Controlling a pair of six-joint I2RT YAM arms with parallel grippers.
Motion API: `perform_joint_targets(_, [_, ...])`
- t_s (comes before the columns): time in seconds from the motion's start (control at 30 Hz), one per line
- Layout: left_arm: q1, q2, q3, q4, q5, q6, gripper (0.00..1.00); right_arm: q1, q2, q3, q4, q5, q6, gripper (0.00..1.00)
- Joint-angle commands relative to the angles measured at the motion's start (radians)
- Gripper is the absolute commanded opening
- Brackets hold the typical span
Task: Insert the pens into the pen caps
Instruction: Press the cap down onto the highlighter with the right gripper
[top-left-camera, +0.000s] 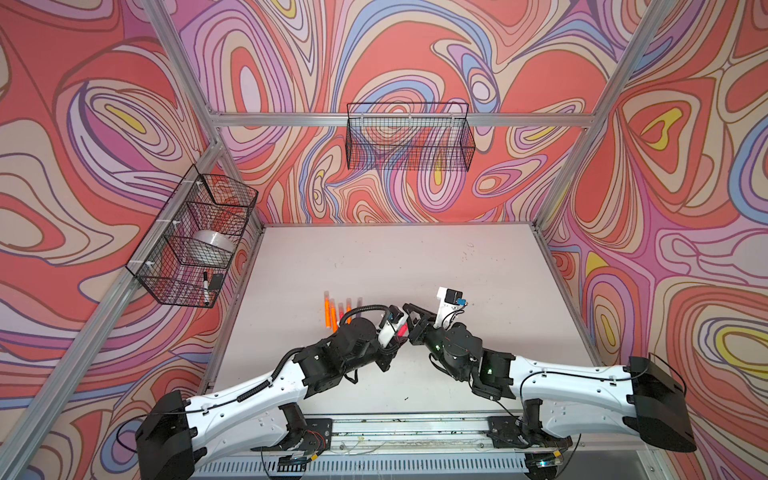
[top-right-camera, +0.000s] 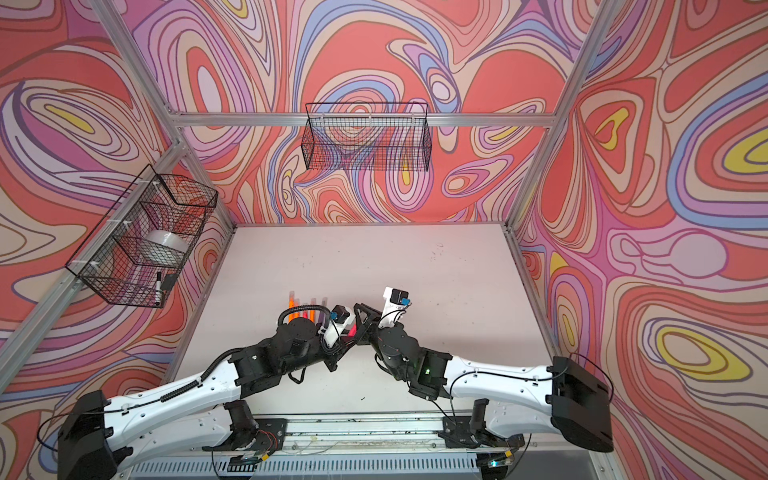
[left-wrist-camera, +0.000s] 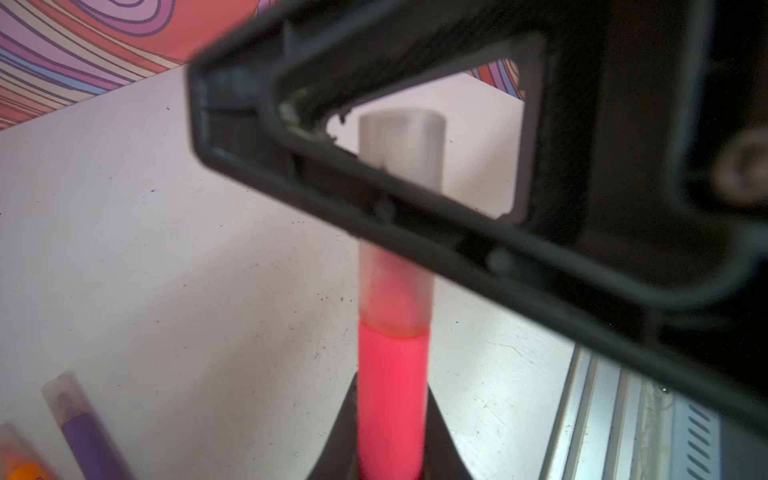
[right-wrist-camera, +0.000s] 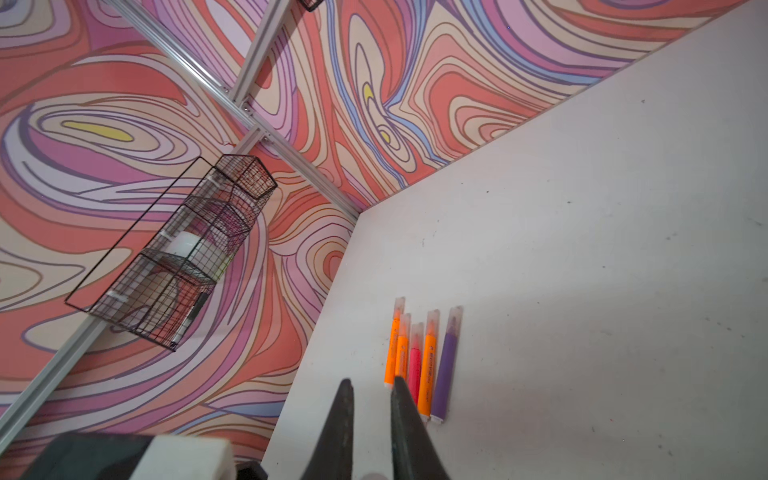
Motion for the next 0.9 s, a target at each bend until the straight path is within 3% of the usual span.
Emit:
perform_joint_targets(0.0, [0.044,-0.018,0.048,0.342,-0.288,-0.010,0.00,0.098,0.068,-0.002,-0.275,-0.076,0.054,0.00])
perform_joint_targets(0.1, [0.044,0.002,0.030,0.362,-0.332,-0.025,0.00,0.109,0.099,0.014,-0.256,-0.062,0.044,0.00])
perform_joint_targets(0.13, [0.045,0.003,0.029,0.357,-0.322,-0.034,0.00,0.110,0.101,-0.010,-0.167,-0.092,0.000,0.00])
perform_joint_targets(0.2, [0.063,-0.010,0.039,0.325,-0.246,-0.056,0.00,0.114,0.098,-0.074,0.000,-0.149,-0.069,0.00])
perform_joint_targets(0.37, [0.233,-0.061,0.065,0.257,0.009,-0.171,0.00,0.116,0.075,-0.136,0.150,-0.231,-0.170,0.00])
perform_joint_targets(0.5, [0.310,-0.072,0.096,0.213,0.139,-0.187,0.00,0.116,0.066,-0.177,0.239,-0.299,-0.229,0.00])
perform_joint_targets(0.7, [0.467,-0.078,0.074,0.289,0.392,-0.279,0.00,0.115,0.037,-0.268,0.406,-0.444,-0.312,0.00])
perform_joint_targets(0.77, [0.491,-0.087,0.074,0.296,0.423,-0.280,0.00,0.117,0.017,-0.297,0.423,-0.465,-0.322,0.00])
perform_joint_targets(0.87, [0.490,-0.098,0.072,0.287,0.413,-0.253,0.00,0.116,0.002,-0.273,0.327,-0.409,-0.305,0.00])
